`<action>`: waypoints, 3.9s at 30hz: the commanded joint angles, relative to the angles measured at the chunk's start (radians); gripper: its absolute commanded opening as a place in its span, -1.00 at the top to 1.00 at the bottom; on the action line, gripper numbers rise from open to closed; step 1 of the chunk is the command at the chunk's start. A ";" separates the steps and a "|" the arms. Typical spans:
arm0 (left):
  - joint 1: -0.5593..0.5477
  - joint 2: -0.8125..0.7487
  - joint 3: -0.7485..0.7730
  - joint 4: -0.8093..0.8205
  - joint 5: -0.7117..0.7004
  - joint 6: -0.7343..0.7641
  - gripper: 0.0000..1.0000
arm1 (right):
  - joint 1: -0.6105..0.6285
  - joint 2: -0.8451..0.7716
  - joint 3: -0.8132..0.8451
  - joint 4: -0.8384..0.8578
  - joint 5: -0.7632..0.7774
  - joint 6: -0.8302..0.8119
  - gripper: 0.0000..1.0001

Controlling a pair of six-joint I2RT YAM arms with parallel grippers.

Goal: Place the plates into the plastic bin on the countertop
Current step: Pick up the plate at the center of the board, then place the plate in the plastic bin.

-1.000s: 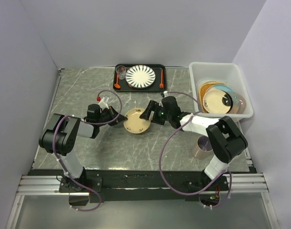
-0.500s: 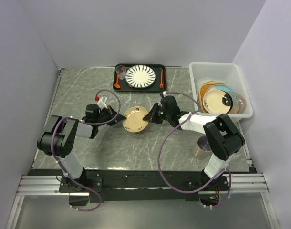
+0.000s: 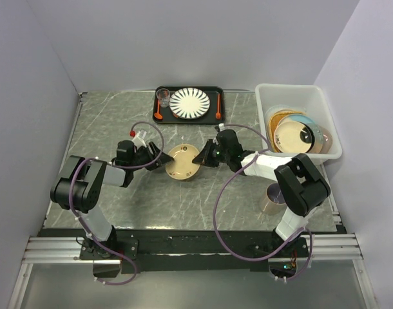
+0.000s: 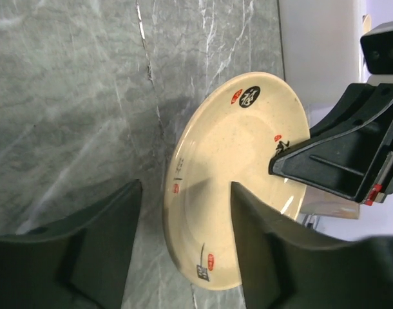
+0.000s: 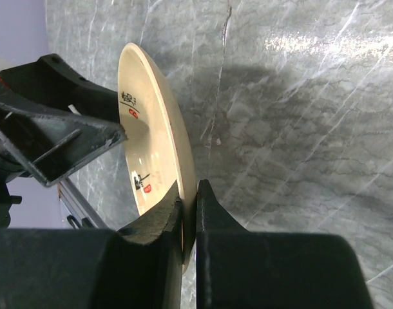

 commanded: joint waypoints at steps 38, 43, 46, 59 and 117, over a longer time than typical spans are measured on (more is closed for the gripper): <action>0.006 -0.085 -0.018 0.041 0.012 0.012 -0.99 | -0.333 -0.260 -0.042 -0.055 -0.050 -0.096 1.00; 0.008 -0.078 -0.016 0.047 0.017 0.011 -0.99 | -0.416 -0.329 -0.042 -0.098 -0.057 -0.115 1.00; 0.008 -0.076 -0.015 0.046 0.018 0.009 -0.99 | -0.467 -0.358 -0.036 -0.133 -0.053 -0.126 1.00; 0.008 -0.076 -0.016 0.053 0.024 0.008 -0.99 | -0.655 -0.450 -0.059 -0.189 -0.062 -0.131 1.00; 0.008 -0.076 -0.018 0.066 0.043 0.008 -0.99 | -1.202 -0.430 -0.243 0.004 -0.177 0.003 0.40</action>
